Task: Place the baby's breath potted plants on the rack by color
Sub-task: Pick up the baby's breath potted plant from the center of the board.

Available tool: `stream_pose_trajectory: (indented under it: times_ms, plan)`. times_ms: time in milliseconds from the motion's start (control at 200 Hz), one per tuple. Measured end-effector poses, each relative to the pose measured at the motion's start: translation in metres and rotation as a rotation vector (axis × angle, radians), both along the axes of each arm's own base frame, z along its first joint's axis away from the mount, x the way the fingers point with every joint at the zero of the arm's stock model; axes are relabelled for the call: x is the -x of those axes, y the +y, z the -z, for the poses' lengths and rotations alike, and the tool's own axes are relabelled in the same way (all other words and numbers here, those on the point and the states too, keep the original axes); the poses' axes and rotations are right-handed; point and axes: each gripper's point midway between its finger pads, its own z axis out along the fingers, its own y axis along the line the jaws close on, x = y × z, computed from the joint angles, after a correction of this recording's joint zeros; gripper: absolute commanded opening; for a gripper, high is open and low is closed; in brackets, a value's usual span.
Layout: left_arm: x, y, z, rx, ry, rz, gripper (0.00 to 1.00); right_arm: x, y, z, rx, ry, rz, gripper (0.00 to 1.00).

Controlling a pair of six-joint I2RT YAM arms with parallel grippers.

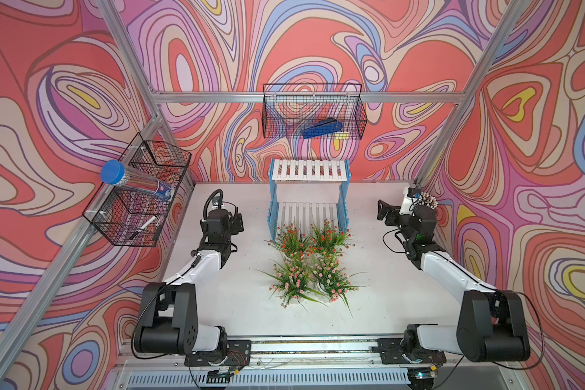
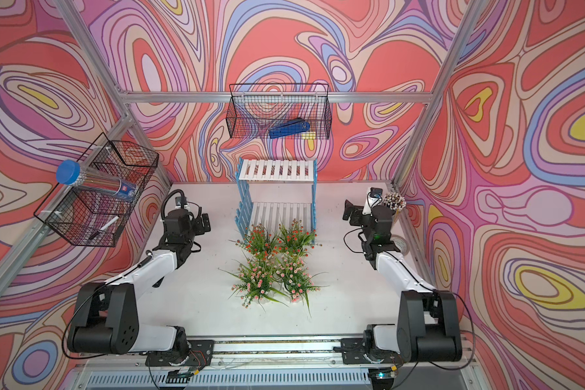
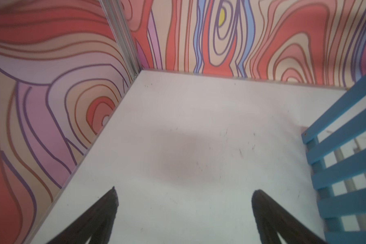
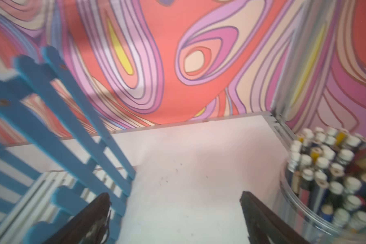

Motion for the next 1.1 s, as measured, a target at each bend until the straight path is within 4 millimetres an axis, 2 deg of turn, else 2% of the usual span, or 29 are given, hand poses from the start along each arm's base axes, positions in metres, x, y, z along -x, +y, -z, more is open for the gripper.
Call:
stream_pose_trajectory:
  times_ms: [90,145,230,326,431,586,816,891,1102]
  plan:
    - [0.007,-0.001,-0.017,0.04,0.029,-0.023,1.0,0.023,0.044,-0.013,-0.008,0.037,-0.121,0.98]
    - [0.015,-0.004,-0.021,0.06,0.056,-0.026,1.0,0.046,0.078,-0.018,-0.008,0.071,-0.215,0.98]
    - [0.029,-0.016,-0.024,0.077,0.093,-0.006,1.0,0.081,0.119,-0.024,-0.009,0.114,-0.341,0.98]
    - [0.045,-0.033,-0.028,0.087,0.125,0.033,1.0,0.121,0.147,-0.022,-0.011,0.174,-0.444,0.98]
    - [0.056,-0.047,-0.04,0.104,0.123,0.07,1.0,0.159,0.16,-0.017,-0.022,0.241,-0.508,0.98]
    - [0.07,-0.051,-0.055,0.142,0.096,0.081,1.0,0.205,0.175,-0.002,-0.019,0.333,-0.581,0.98]
    - [0.082,-0.051,-0.07,0.17,0.07,0.081,1.0,0.256,0.192,0.072,0.102,0.552,-0.642,0.98]
    - [0.083,-0.051,-0.075,0.174,0.064,0.082,1.0,0.267,0.193,0.085,0.142,0.582,-0.644,0.98]
    - [0.084,-0.053,-0.075,0.182,0.07,0.088,1.0,0.282,0.206,0.097,0.198,0.59,-0.632,0.98]
